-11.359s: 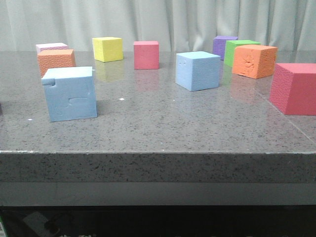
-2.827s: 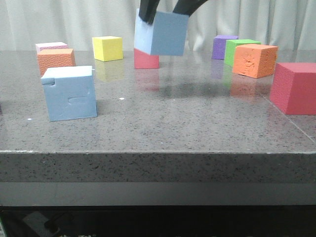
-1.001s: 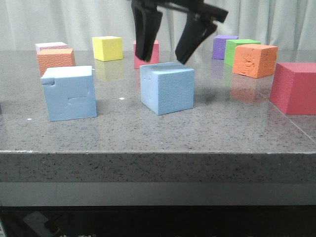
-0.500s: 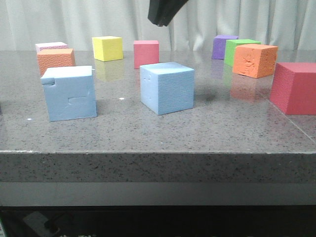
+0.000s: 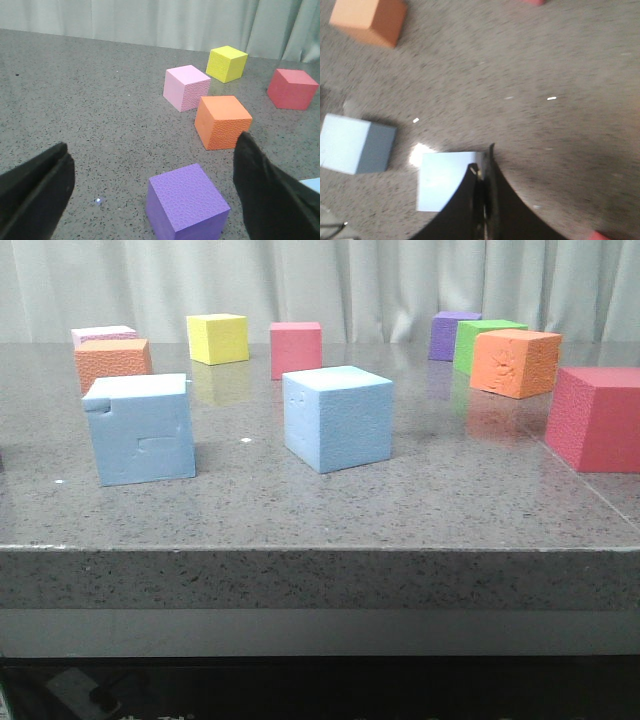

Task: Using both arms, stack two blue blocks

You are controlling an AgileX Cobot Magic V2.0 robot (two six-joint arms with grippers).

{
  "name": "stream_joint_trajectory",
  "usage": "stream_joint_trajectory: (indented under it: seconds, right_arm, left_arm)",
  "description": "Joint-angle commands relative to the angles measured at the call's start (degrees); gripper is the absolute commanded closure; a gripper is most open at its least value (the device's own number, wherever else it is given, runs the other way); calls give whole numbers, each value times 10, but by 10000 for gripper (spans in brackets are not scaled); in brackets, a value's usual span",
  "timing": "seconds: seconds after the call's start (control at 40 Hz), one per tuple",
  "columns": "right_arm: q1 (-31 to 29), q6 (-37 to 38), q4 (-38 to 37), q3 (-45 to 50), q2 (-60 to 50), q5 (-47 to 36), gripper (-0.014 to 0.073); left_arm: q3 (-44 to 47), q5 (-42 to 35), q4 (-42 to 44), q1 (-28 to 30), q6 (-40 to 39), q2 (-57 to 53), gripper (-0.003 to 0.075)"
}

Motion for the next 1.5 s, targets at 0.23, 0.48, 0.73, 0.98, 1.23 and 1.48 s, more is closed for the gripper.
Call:
stream_joint_trajectory:
  seconds: [0.23,0.48,0.73,0.98,1.23,1.48]
  right_arm:
    - [-141,-14,-2,35,-122,46,665]
    - [-219,-17,-9,214,-234,-21,665]
    - [-220,-60,-17,408,-373,-152,665]
    - [-220,-87,-17,613,-535,-316,665]
    - [-220,-90,-18,783,-703,-446,665]
    - [-220,-90,-18,895,-820,-519,665]
  left_arm:
    - [-22,-48,0,0,-3,2,92]
    - [-22,-48,0,0,-3,2,92]
    - [-22,-48,0,0,-3,2,92]
    - [-22,-47,0,0,-3,2,92]
    - [-22,-47,0,0,-3,2,92]
    - [-22,-47,0,0,-3,2,92]
